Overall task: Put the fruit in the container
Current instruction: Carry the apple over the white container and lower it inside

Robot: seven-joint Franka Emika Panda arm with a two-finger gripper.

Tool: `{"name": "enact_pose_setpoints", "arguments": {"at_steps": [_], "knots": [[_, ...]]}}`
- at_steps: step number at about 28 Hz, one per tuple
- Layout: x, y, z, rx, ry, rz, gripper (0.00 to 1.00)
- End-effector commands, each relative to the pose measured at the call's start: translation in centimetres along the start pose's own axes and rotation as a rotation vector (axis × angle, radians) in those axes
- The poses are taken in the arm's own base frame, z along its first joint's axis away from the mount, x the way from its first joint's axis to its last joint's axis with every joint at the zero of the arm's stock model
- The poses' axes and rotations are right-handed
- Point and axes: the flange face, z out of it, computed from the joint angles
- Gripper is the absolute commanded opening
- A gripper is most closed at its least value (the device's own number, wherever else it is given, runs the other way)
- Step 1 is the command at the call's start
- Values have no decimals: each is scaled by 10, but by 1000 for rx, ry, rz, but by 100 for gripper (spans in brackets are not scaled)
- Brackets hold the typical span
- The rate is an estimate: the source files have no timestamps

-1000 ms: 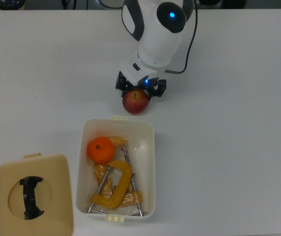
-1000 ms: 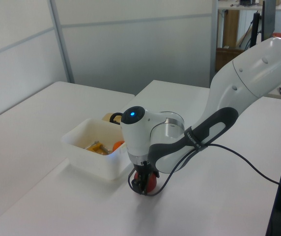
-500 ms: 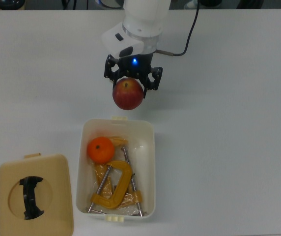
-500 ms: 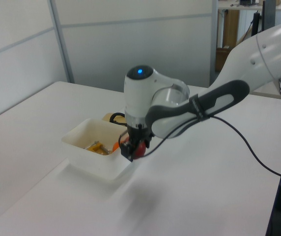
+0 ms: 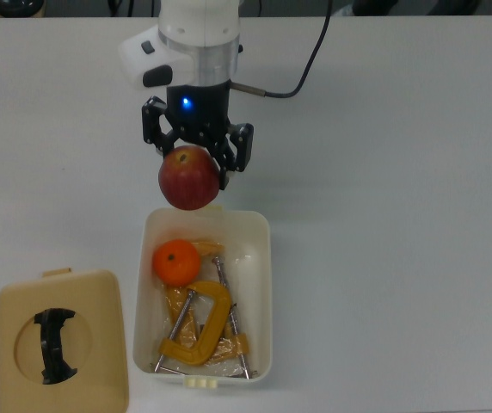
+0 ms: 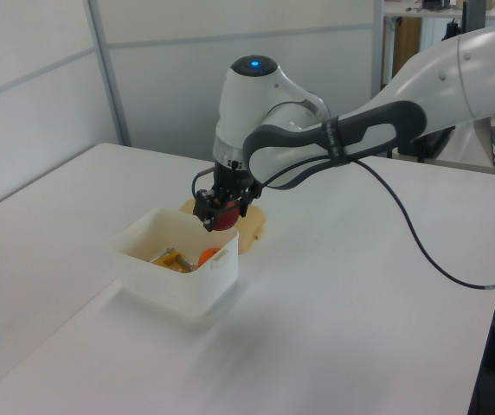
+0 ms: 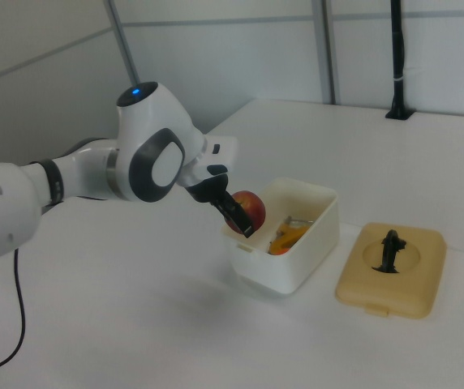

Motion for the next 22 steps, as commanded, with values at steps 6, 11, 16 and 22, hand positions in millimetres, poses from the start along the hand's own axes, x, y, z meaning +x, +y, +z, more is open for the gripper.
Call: {"name": "enact_pose_setpoints", "arguments": {"at_steps": [6,11,16,22], "knots": [[20,-21,51,10,12,44,15],[19,-22,53,-1,16,83,100],[20,-22,51,2,19,86,100],[19,-17,39,-11,6,66,100]]}}
